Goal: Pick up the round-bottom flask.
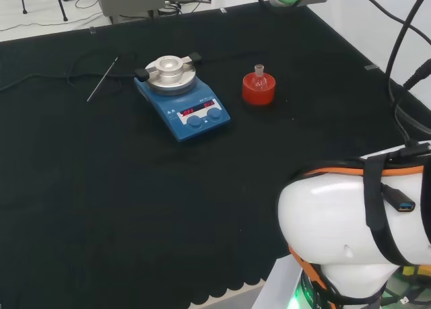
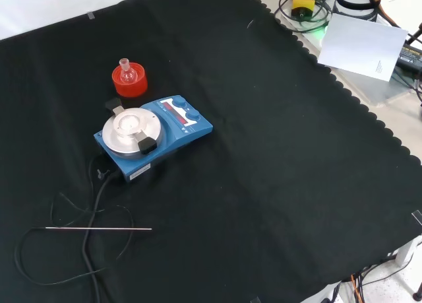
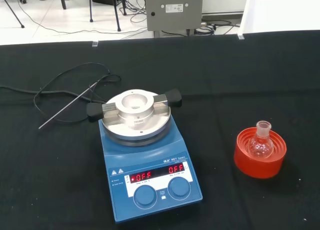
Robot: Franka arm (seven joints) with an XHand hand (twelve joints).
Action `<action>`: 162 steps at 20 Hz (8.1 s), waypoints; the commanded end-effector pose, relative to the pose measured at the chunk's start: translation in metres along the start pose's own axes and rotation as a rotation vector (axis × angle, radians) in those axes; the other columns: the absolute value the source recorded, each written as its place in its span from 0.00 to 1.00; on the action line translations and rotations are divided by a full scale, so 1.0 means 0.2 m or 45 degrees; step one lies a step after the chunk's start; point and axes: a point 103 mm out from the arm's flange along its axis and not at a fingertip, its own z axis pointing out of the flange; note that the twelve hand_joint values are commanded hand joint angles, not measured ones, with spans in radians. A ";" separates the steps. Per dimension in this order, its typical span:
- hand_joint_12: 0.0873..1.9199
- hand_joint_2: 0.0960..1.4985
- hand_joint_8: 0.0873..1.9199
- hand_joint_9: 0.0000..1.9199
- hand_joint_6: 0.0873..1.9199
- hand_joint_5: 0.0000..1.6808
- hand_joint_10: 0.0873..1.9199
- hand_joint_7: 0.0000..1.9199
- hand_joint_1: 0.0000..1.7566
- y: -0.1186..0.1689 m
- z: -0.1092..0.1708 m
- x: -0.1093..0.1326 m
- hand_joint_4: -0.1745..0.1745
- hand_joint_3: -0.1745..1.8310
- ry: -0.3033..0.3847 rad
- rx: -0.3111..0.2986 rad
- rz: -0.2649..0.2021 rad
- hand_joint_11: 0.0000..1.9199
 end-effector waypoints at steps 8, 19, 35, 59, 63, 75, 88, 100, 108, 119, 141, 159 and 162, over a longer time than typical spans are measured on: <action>0.56 0.90 0.25 0.10 0.00 0.20 0.32 0.05 0.00 0.04 0.02 -0.03 0.36 0.22 -0.008 0.004 0.023 0.00; 0.56 0.88 0.25 0.10 0.00 0.20 0.32 0.05 0.03 0.20 0.18 -0.35 0.36 0.20 0.099 0.017 0.174 0.00; 0.59 0.82 0.28 0.12 0.00 0.21 0.33 0.08 0.16 0.72 0.66 -0.88 0.30 0.17 0.305 0.049 0.262 0.00; 0.64 0.60 0.32 0.17 0.00 0.31 0.34 0.12 0.40 1.13 1.39 -0.87 0.27 0.13 0.373 0.199 0.287 0.00; 0.64 0.60 0.32 0.17 0.00 0.32 0.34 0.13 0.40 1.16 1.45 -0.86 0.28 0.13 0.368 0.216 0.283 0.00; 0.64 0.50 0.31 0.19 0.02 0.35 0.33 0.14 0.42 1.15 1.58 -0.87 0.30 0.27 0.383 0.217 0.252 0.00; 0.67 0.40 0.31 0.21 0.17 0.35 0.33 0.16 0.44 1.16 1.78 -0.84 0.33 0.40 0.432 0.284 0.256 0.00; 0.69 0.39 0.32 0.23 0.26 0.33 0.33 0.17 0.45 1.23 1.86 -0.83 0.34 0.39 0.412 0.267 0.287 0.01; 0.69 0.39 0.33 0.24 0.30 0.37 0.33 0.18 0.48 1.27 1.90 -0.84 0.35 0.38 0.419 0.224 0.280 0.03; 0.69 0.37 0.33 0.26 0.35 0.39 0.33 0.19 0.52 1.32 1.95 -0.85 0.37 0.40 0.429 0.200 0.280 0.04; 0.68 0.38 0.33 0.28 0.40 0.51 0.33 0.21 0.54 1.36 1.97 -0.84 0.48 0.42 0.398 0.167 0.277 0.08; 0.67 0.51 0.32 0.31 0.43 0.57 0.30 0.24 0.57 1.37 1.94 -0.82 0.70 0.27 0.396 0.123 0.245 0.11; 0.67 0.36 0.32 0.29 0.46 0.44 0.31 0.21 0.56 1.37 1.92 -0.81 0.47 0.42 0.371 0.148 0.168 0.10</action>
